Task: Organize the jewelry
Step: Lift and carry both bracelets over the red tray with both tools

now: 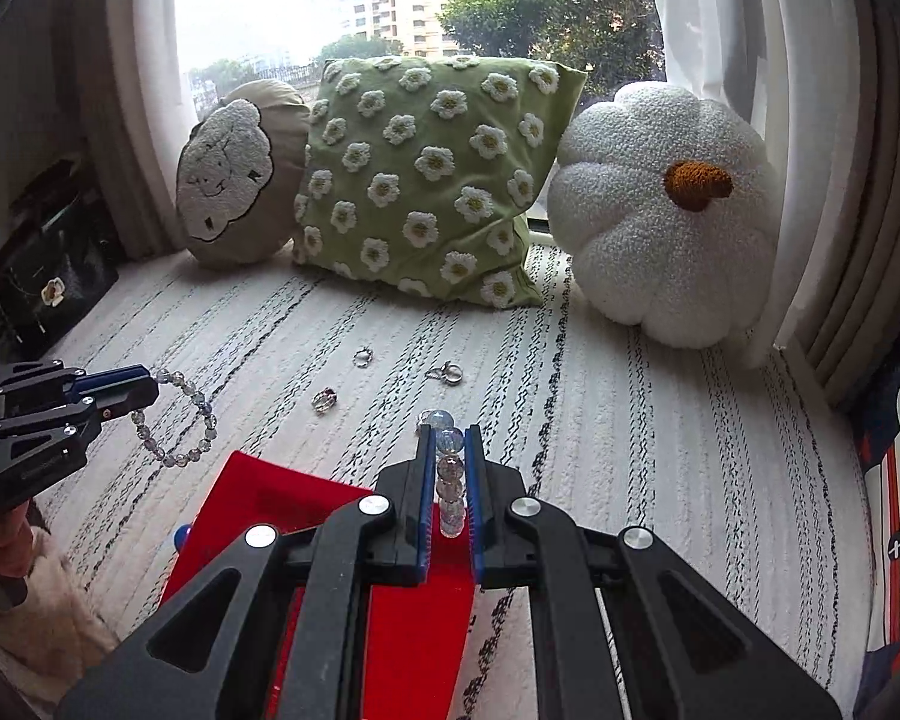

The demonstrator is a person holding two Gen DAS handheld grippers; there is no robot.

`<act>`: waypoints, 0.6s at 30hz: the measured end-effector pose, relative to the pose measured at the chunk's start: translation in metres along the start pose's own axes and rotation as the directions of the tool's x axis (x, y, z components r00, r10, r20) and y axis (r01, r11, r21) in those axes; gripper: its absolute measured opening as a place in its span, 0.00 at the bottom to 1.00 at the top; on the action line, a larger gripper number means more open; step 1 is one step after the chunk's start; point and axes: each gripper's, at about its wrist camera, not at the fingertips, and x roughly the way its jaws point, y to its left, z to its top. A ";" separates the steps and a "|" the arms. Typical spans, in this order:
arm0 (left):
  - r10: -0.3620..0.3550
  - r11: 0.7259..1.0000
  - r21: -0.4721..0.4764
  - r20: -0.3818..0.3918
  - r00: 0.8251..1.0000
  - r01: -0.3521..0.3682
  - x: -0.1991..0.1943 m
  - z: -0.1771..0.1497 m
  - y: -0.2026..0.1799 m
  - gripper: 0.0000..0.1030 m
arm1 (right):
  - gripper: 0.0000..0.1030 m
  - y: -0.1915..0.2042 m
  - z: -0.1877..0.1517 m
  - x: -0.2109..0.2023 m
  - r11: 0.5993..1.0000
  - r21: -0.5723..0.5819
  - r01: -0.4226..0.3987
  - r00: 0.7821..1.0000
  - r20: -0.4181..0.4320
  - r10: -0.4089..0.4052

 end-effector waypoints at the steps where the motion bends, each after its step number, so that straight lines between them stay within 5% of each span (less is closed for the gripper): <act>1: -0.006 1.000 0.006 0.002 1.000 0.006 -0.003 -0.005 -0.004 0.09 | 0.09 0.003 -0.006 -0.002 1.000 -0.002 -0.006 1.000 -0.001 0.006; 18: -0.089 0.995 0.042 -0.069 0.994 0.092 0.006 -0.053 -0.051 0.09 | 0.09 0.044 -0.061 -0.006 0.995 -0.055 -0.085 0.995 -0.054 0.082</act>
